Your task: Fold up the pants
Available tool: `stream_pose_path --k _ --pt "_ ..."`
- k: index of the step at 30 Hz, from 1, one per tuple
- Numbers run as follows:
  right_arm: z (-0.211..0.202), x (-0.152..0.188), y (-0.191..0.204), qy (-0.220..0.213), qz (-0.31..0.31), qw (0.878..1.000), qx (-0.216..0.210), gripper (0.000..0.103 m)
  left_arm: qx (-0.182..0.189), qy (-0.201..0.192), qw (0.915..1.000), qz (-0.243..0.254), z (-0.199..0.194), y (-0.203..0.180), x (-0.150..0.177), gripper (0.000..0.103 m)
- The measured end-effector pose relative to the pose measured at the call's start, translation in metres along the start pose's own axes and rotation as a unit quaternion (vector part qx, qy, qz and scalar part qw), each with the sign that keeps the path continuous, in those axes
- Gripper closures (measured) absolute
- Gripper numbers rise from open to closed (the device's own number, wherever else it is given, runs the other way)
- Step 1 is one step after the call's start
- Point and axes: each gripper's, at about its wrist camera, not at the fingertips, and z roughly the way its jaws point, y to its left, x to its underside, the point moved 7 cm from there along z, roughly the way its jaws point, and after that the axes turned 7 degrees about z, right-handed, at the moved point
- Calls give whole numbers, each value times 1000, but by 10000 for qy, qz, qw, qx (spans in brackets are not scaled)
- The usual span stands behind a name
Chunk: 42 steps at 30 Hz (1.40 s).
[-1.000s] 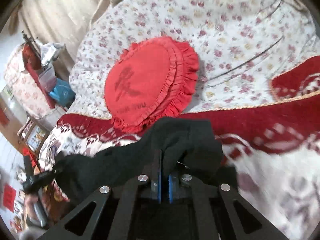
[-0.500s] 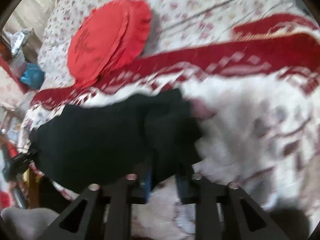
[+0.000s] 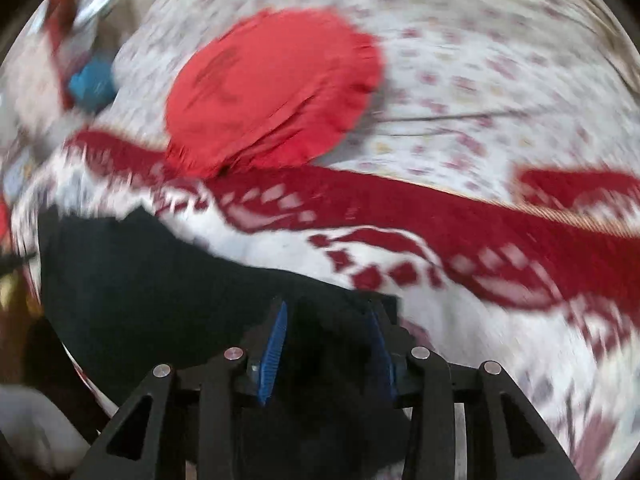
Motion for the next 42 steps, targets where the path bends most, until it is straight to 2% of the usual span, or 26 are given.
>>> stream_pose_path --k 2,3,4,5,8,12,15,18,21,22,23,25,26,28,31,35,39,41,42 --pt "21 4 0 226 -256 9993 169 65 -20 -4 10000 22 -1 0 1 85" --pt "29 5 1 332 -292 9990 116 69 -32 -6 10000 37 -1 0 1 85" --pt "32 7 1 385 -306 9988 23 85 -38 -6 10000 48 -2 -1 1 85" --pt "34 7 4 461 -335 9983 -106 95 -41 2 10000 60 -3 -1 1 85" --pt "16 -4 20 283 -789 9965 -53 96 -113 -74 9998 129 -8 -3 -4 83" --pt "2 -30 30 -177 -852 9961 138 96 -93 -168 9994 279 -9 -16 -8 68" --pt "29 -26 24 37 -807 9961 343 96 -62 -168 9987 468 -3 -32 -6 61" --pt "56 -13 15 337 -556 9971 387 95 -186 -135 9977 641 8 -44 -4 61" --pt "33 -21 12 52 -272 9982 525 75 -343 -215 9952 886 13 -55 -4 61" --pt "25 -24 13 -48 -214 9982 558 66 -353 -227 9948 929 15 -57 -5 61" --pt "10 -30 16 -276 -77 9983 516 61 -377 -225 9943 975 18 -59 -7 61" --pt "-7 -37 29 -516 113 9985 161 60 -430 -194 9937 1020 28 -63 -9 61" --pt "-15 -39 47 -571 113 9980 -237 59 -474 -139 9935 1021 35 -64 -10 61" --pt "-17 -39 72 -563 -10 9965 -623 58 -557 -68 9929 1053 45 -66 -10 61" --pt "5 -38 119 -324 -260 9910 -1273 56 -645 -37 9919 1093 53 -68 -10 61" --pt "45 -43 166 -71 -860 9872 -1338 56 -647 7 9923 1058 59 -66 -12 60" --pt "87 -50 192 284 -1053 9809 -1613 57 -617 27 9930 1010 60 -64 -14 58" --pt "96 -46 198 488 -1008 9743 -1955 90 -601 29 9932 999 62 -64 -14 58" --pt "98 -46 199 518 -996 9736 -1988 92 -591 31 9932 1002 62 -63 -15 57"
